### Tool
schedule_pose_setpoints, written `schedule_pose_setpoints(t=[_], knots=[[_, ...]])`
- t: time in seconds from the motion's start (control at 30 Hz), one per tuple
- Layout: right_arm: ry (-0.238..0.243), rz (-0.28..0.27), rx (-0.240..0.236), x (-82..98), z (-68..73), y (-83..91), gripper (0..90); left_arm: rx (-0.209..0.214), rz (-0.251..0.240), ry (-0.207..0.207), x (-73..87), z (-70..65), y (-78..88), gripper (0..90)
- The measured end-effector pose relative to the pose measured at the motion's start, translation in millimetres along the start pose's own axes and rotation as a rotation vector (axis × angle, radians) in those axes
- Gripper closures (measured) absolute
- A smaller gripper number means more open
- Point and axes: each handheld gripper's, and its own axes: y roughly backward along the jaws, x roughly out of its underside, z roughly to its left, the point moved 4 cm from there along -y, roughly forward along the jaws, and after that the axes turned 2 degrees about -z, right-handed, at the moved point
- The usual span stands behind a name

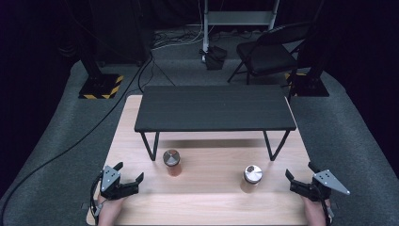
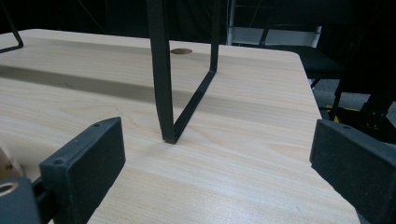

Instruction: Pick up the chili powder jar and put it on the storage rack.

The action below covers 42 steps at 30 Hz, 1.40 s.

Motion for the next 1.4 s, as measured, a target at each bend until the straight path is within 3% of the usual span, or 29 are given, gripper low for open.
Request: schedule_pose_setpoints(t=[0.9,1.4], knots=[[-0.006,0.004,-0.006,-0.5,-1.3,-0.3,2.7,0.048,-0.008,0.020,0.0,0.5,-2.4,5.5],[-0.003,0.004,-0.009,-0.5,-1.5,-0.2,3.0,0.090,0.000,0.006,-2.6,-4.1,-7.1,5.6]])
